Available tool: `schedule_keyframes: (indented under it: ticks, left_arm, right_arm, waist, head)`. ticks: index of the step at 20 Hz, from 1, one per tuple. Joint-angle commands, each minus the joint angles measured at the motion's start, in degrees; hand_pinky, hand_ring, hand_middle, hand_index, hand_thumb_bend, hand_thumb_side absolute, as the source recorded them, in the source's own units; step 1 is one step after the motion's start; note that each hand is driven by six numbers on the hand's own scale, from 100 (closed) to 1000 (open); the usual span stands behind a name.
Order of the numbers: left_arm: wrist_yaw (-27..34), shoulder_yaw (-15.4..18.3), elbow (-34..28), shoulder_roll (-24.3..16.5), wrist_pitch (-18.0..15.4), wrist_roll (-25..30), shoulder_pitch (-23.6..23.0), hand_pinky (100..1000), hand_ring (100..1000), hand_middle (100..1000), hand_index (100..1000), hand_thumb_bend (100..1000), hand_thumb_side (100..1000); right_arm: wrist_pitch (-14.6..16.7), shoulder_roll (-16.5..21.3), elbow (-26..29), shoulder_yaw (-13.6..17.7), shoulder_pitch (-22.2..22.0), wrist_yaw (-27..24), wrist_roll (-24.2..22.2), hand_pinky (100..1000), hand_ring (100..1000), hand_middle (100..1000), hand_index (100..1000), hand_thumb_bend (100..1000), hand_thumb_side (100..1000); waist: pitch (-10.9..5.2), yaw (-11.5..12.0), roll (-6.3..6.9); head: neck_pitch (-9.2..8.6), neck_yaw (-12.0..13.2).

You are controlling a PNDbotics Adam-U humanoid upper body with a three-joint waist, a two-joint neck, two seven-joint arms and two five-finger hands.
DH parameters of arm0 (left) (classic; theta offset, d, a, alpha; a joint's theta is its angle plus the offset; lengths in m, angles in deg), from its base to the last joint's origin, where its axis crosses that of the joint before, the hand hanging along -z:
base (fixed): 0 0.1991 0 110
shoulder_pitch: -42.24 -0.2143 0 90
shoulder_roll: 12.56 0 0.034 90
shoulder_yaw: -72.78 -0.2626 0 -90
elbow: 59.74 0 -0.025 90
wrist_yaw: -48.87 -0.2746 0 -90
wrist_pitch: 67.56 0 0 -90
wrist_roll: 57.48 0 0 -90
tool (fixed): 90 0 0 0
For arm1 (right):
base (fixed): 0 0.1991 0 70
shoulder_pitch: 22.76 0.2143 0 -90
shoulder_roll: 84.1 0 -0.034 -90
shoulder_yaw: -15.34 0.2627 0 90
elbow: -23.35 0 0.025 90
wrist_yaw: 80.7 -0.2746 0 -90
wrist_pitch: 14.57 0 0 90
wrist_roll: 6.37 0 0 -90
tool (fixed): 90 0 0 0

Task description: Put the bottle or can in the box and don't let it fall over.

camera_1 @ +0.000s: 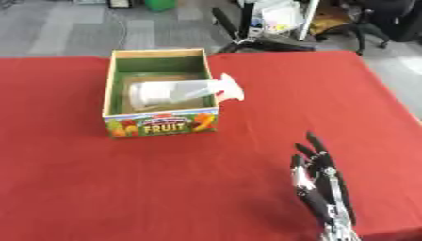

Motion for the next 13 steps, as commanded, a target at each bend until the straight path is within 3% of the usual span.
schedule_keyframes:
  ticks: [1, 6, 13]
  left_arm:
    - [-2.27, 0.93, -1.01, 2.42, 0.25, -0.86, -0.6, 907, 1000, 1000, 898, 880, 625]
    - [-5.92, 1.38, 0.23, 6.18, 0.52, -1.72, -0.82, 904, 1000, 1000, 895, 869, 626]
    - [-6.39, 0.9, 1.38, 7.82, -0.16, -1.75, -0.04, 898, 1000, 1000, 892, 845, 628]
  right_arm:
    - [0.06, 1.29, 0.72, 0.64, 0.07, 0.3, 0.37, 799, 898, 1000, 953, 100, 470]
    - [0.07, 1.29, 0.69, 0.71, -0.11, 0.37, 0.46, 799, 898, 1000, 953, 100, 470]
    - [0.06, 1.25, 0.68, 0.63, -0.19, 0.39, 0.42, 799, 898, 1000, 953, 100, 470]
  waist:
    - [-0.88, 0.3, 0.13]
    - [-1.11, 0.53, 0.03]
    - [-1.17, 0.62, 0.0]
  head:
    - [0.41, -0.26]
    - [0.89, 0.13]
    - [1.24, 0.38]
